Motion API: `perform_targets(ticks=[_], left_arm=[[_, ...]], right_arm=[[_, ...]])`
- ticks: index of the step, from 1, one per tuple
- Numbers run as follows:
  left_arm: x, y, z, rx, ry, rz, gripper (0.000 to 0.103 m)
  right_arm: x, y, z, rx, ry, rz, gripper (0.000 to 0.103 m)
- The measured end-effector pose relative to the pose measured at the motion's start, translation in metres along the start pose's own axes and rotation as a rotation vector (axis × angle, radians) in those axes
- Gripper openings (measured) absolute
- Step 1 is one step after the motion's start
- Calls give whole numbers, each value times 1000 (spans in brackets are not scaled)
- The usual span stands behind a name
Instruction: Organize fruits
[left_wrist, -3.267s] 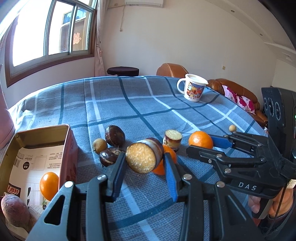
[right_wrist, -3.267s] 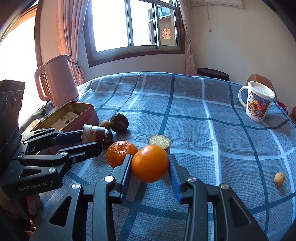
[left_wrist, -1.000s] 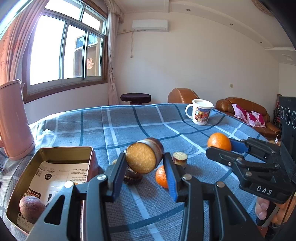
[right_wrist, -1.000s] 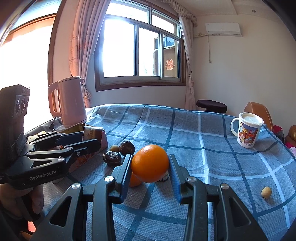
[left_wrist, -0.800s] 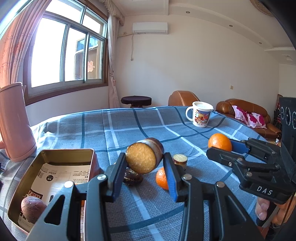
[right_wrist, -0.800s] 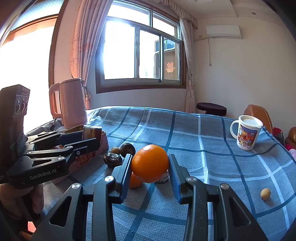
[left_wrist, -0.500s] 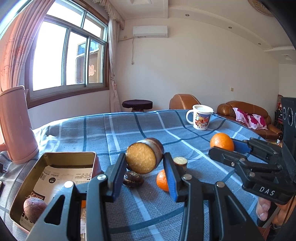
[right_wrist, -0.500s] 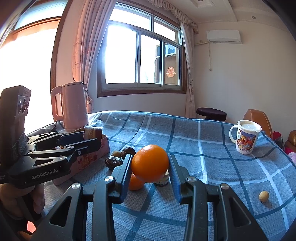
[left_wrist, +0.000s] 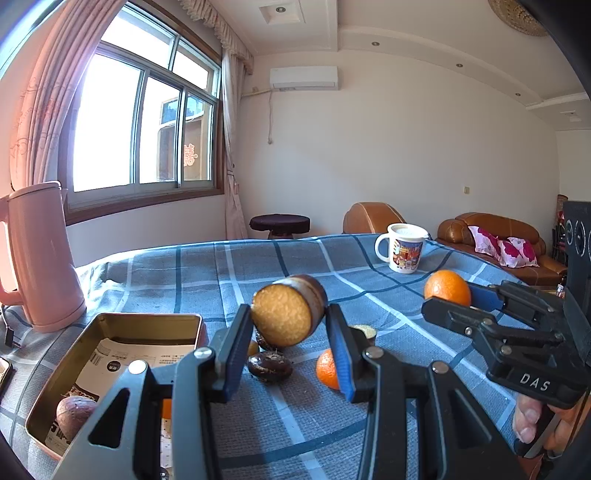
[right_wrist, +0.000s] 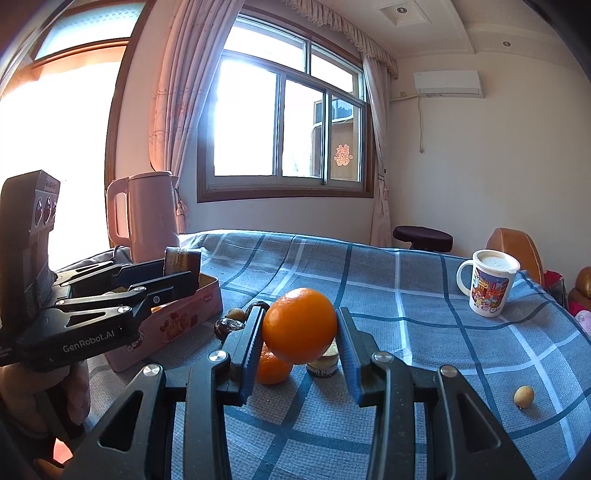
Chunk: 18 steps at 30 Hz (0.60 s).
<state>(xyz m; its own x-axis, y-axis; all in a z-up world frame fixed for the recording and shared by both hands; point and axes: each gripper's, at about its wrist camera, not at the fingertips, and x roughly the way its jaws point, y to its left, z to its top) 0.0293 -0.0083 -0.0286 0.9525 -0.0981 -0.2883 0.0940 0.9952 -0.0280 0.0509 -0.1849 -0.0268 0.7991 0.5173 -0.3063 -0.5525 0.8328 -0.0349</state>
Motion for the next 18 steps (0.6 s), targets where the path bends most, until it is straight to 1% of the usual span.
perform_targets(ticks=[9, 13, 18], left_arm=[[-7, -1, 1, 10, -43, 17, 42], [-12, -2, 0, 20, -68, 38, 42], [-13, 1, 0, 20, -69, 55, 42]], right_arm=[[-10, 2, 0, -7, -49, 2, 40], [-14, 2, 0, -13, -69, -4, 40], [-15, 3, 0, -13, -77, -4, 40]])
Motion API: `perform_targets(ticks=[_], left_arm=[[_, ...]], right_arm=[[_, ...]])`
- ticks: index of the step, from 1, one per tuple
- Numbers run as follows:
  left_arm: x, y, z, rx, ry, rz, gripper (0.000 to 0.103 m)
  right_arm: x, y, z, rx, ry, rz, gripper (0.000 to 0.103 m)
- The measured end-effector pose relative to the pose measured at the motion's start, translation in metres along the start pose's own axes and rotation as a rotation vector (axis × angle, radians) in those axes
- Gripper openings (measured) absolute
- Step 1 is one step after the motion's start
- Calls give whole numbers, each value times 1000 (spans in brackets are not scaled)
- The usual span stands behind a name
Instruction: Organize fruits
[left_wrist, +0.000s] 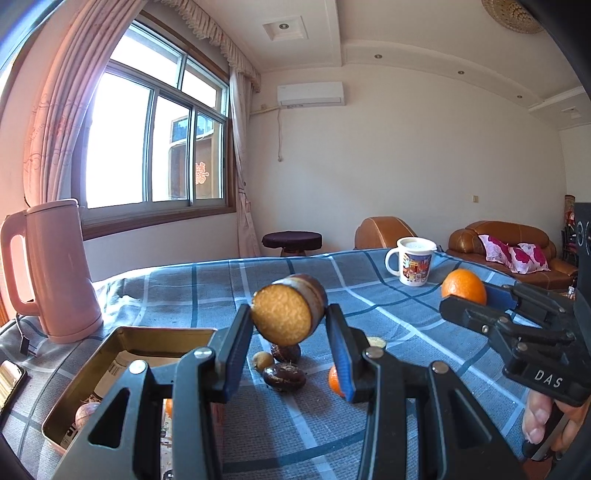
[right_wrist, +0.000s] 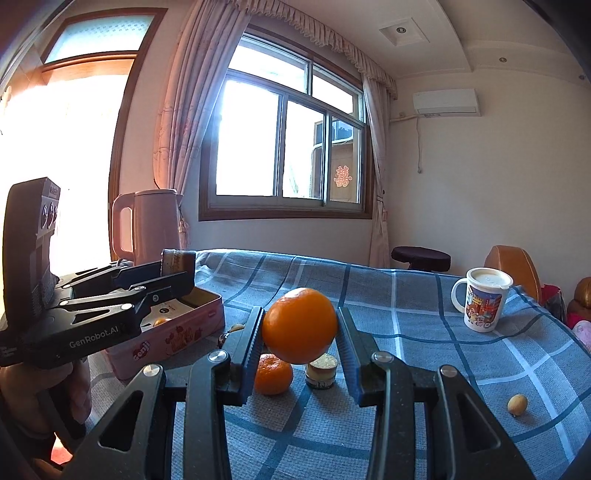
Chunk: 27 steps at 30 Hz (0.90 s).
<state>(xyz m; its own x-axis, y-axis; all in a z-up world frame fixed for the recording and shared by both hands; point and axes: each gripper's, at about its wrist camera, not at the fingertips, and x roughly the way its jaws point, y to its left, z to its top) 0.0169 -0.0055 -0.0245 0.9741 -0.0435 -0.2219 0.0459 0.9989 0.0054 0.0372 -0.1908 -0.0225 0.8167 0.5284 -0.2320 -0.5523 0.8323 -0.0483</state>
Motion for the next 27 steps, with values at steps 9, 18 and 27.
perform_targets(ticks=[9, 18, 27], left_arm=[[-1, 13, -1, -17, 15, 39, 42], [7, 29, -4, -29, 75, 96, 42], [13, 47, -7, -42, 121, 129, 42]], right_arm=[[9, 4, 2, -18, 30, 6, 40], [21, 16, 11, -20, 55, 64, 40], [36, 36, 26, -70, 70, 109, 40]])
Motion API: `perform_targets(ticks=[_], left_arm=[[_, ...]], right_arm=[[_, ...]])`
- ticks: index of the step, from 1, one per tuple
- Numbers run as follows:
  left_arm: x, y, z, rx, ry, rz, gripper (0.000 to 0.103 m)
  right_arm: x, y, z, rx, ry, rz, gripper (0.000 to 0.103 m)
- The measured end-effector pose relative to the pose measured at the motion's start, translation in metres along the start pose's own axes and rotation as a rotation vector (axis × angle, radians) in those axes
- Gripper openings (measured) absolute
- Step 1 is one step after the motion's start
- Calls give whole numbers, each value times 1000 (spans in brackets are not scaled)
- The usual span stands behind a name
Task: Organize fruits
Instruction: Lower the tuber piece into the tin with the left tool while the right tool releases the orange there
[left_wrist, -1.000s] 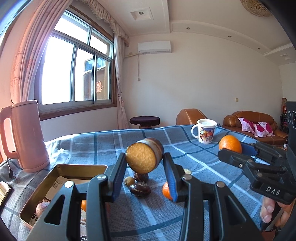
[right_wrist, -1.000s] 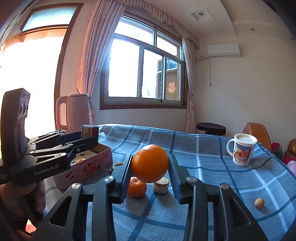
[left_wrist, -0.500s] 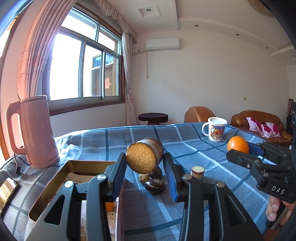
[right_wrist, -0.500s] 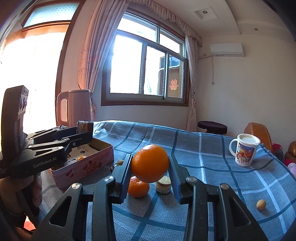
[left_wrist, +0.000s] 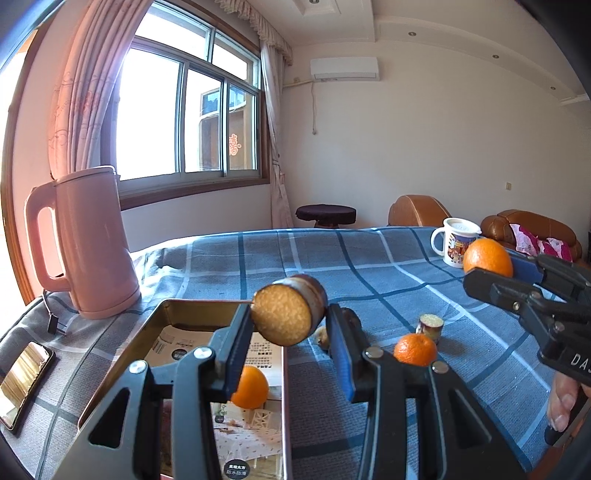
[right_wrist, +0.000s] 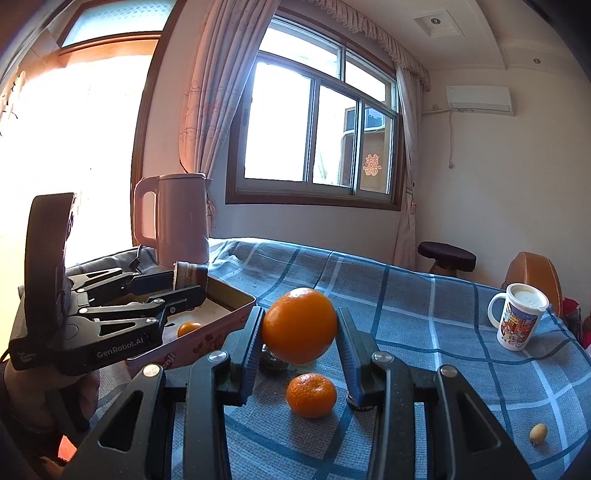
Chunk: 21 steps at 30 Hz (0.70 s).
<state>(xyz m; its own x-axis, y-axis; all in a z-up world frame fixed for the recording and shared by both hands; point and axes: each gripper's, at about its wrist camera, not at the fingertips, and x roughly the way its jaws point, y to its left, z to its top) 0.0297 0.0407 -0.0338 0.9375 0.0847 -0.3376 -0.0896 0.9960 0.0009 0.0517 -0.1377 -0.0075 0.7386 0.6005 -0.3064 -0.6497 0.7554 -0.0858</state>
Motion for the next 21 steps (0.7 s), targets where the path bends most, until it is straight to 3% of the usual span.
perform_targets(ticks=[21], left_arm=[[7, 68, -3, -57, 81, 93, 42]], right_arm=[[54, 69, 34, -132, 29, 125, 40]])
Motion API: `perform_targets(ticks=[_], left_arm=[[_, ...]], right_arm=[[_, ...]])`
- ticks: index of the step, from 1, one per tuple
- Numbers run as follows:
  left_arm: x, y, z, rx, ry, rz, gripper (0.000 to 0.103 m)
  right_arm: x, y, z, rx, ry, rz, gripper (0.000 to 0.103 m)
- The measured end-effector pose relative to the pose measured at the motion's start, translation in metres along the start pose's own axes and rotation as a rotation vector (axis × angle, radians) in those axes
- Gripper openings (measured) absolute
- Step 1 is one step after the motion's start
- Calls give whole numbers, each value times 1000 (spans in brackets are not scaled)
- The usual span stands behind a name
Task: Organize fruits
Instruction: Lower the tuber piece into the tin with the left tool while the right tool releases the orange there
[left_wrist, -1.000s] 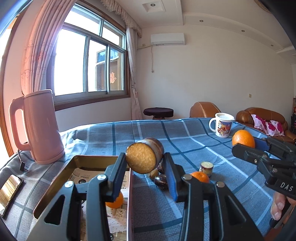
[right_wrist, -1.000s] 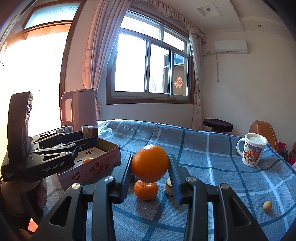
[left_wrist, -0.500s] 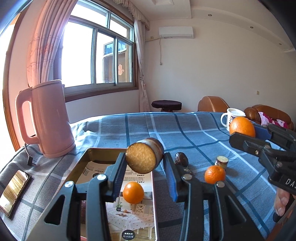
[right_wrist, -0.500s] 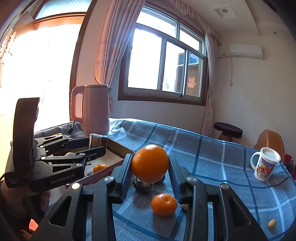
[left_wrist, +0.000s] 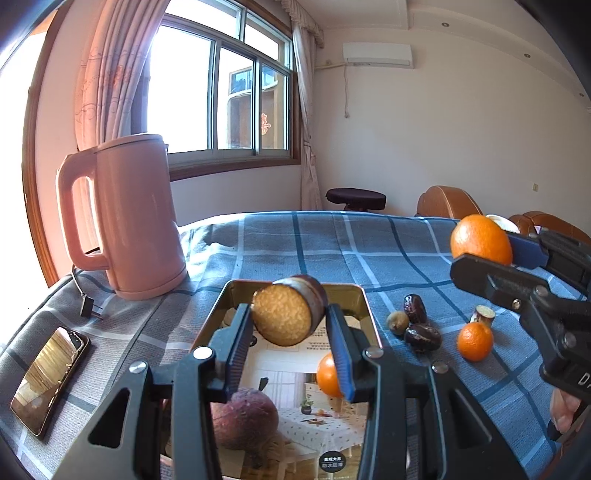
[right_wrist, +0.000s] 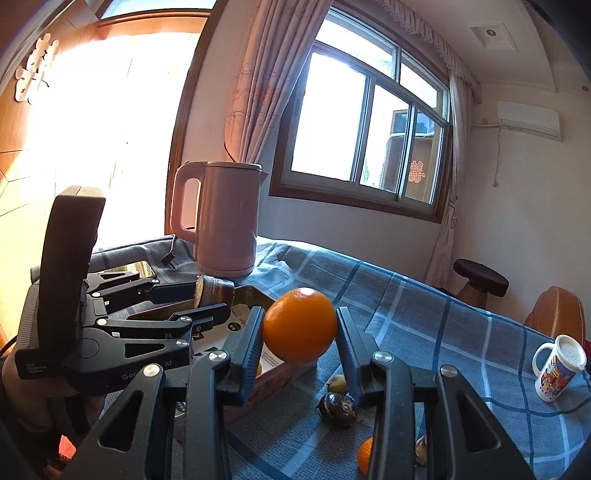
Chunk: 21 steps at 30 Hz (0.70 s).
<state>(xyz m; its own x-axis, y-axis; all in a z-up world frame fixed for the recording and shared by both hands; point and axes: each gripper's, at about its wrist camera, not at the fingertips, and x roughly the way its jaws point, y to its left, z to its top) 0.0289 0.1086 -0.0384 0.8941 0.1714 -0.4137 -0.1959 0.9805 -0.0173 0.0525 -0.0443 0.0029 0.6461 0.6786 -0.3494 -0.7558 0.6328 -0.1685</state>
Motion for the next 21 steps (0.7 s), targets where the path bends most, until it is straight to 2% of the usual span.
perform_targets(ticks=[9, 21], left_arm=[[7, 16, -2, -16, 38, 22, 42], [15, 31, -3, -26, 84, 50, 42]], right_arm=[[26, 24, -6, -5, 41, 47, 41], [51, 30, -17, 44, 89, 78, 41]])
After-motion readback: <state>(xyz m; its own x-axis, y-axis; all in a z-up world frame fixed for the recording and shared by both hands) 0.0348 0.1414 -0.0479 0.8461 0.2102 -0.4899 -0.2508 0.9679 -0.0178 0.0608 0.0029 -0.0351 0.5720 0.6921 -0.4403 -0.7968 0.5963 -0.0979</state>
